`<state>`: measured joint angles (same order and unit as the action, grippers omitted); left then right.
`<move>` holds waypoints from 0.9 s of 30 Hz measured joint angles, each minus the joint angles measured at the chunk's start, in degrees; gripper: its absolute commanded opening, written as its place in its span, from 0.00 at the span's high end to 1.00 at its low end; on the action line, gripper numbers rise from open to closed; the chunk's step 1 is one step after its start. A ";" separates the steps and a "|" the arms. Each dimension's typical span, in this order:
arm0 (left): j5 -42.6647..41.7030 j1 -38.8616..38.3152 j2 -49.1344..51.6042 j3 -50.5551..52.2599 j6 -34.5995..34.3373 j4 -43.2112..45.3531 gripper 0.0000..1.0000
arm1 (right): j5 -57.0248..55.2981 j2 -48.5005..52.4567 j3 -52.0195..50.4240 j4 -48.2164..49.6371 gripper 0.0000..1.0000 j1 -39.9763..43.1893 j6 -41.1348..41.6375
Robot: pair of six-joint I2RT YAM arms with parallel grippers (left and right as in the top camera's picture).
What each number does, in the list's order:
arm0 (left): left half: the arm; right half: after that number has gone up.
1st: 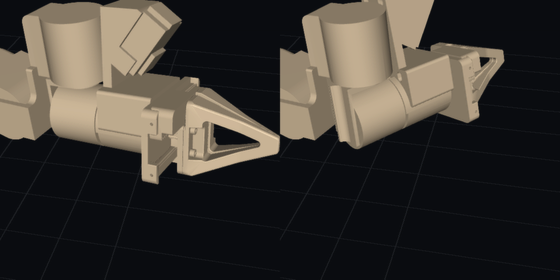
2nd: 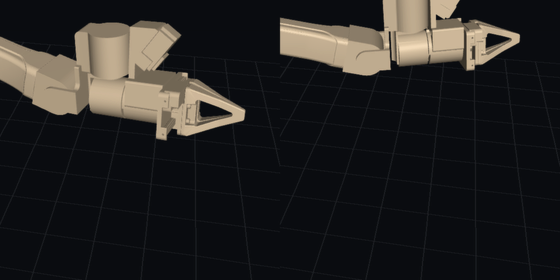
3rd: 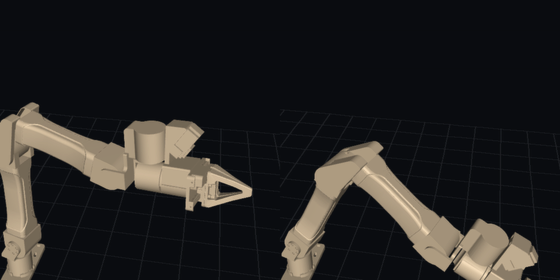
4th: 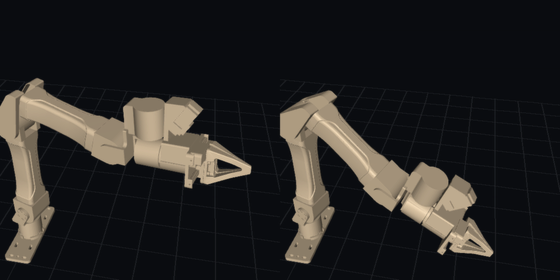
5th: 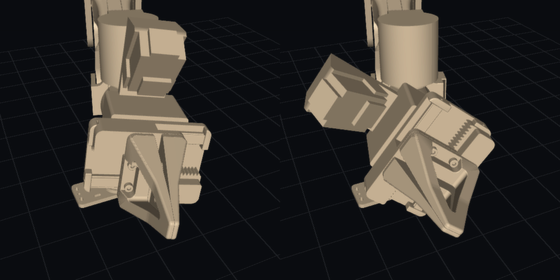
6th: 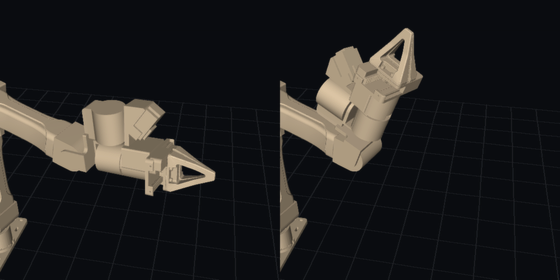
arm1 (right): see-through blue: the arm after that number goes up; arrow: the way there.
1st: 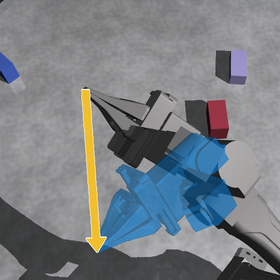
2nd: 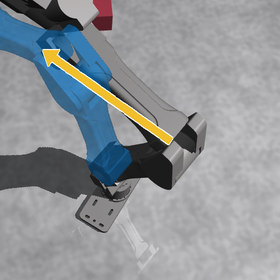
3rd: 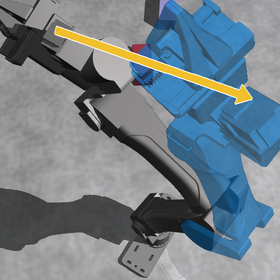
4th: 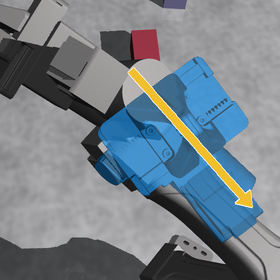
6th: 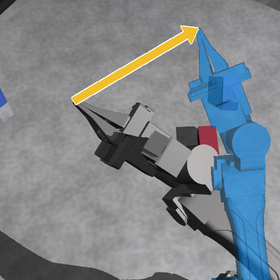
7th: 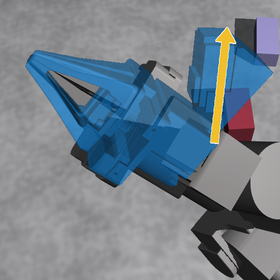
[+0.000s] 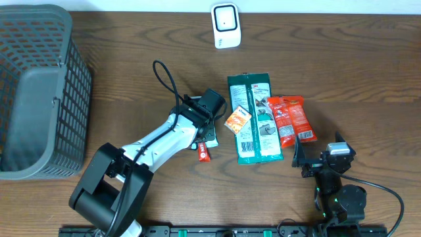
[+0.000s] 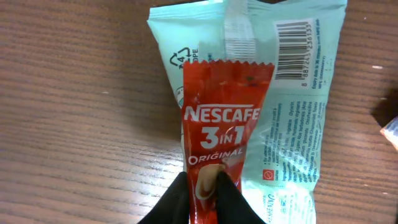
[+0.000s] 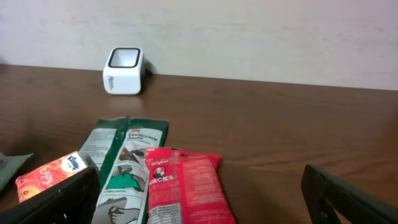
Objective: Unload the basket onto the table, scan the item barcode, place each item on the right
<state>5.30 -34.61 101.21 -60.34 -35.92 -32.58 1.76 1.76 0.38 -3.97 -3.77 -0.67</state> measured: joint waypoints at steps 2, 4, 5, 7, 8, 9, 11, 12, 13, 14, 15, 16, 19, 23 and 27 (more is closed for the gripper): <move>0.02 0.00 -0.15 0.00 -0.02 -0.04 0.91 | 0.00 0.00 0.00 0.00 0.01 0.00 0.02; 0.02 0.00 -0.42 0.00 -0.02 -0.13 0.92 | 0.00 0.00 0.00 0.00 0.01 0.00 0.00; 0.02 0.00 -0.72 0.00 0.11 -0.22 0.92 | 0.00 0.00 0.00 0.00 0.01 0.00 0.00; 0.00 0.00 -1.25 0.00 -0.04 -0.22 0.92 | 0.00 0.00 0.00 0.00 0.01 0.00 0.00; 0.00 0.00 -1.51 0.00 0.00 -0.22 0.92 | 0.00 0.00 0.00 0.00 0.01 0.00 0.00; 0.00 0.00 -1.70 0.00 -0.02 -0.22 0.92 | 0.00 0.00 0.00 0.00 0.01 0.02 0.00; 0.00 0.00 -2.08 0.00 -0.02 -0.22 0.92 | 0.00 0.00 0.00 0.00 0.01 0.02 0.00; 0.00 0.00 -2.40 0.00 -0.02 -0.24 0.92 | 0.00 0.00 0.00 0.00 0.01 0.00 0.00; 0.00 0.00 -2.73 0.00 -0.02 -0.22 0.92 | 0.00 0.00 0.00 0.00 0.01 0.00 0.00; 0.00 0.00 -3.23 0.00 0.24 -0.22 0.92 | 0.00 0.00 0.00 0.00 0.01 0.00 0.00; 0.02 0.00 -3.50 0.00 0.48 -0.22 0.93 | 0.00 0.00 0.00 0.00 0.01 0.02 0.00; 0.04 0.00 -3.72 0.00 0.94 -0.22 0.93 | 0.00 0.00 0.00 0.00 0.01 0.00 0.00; 1.09 0.00 -3.93 0.00 1.90 -0.92 0.93 | 0.00 0.00 0.00 0.00 0.01 0.00 0.00; 5.92 0.00 -3.93 0.02 3.63 -3.74 0.93 | 0.00 0.00 0.00 0.00 0.01 0.00 0.00; 15.34 0.00 -3.96 0.07 4.59 -9.31 0.93 | 0.00 0.00 0.00 0.00 0.01 0.00 0.00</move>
<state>20.64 -34.61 97.25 -60.27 -31.33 -41.89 1.76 1.76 0.38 -3.97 -3.77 -0.67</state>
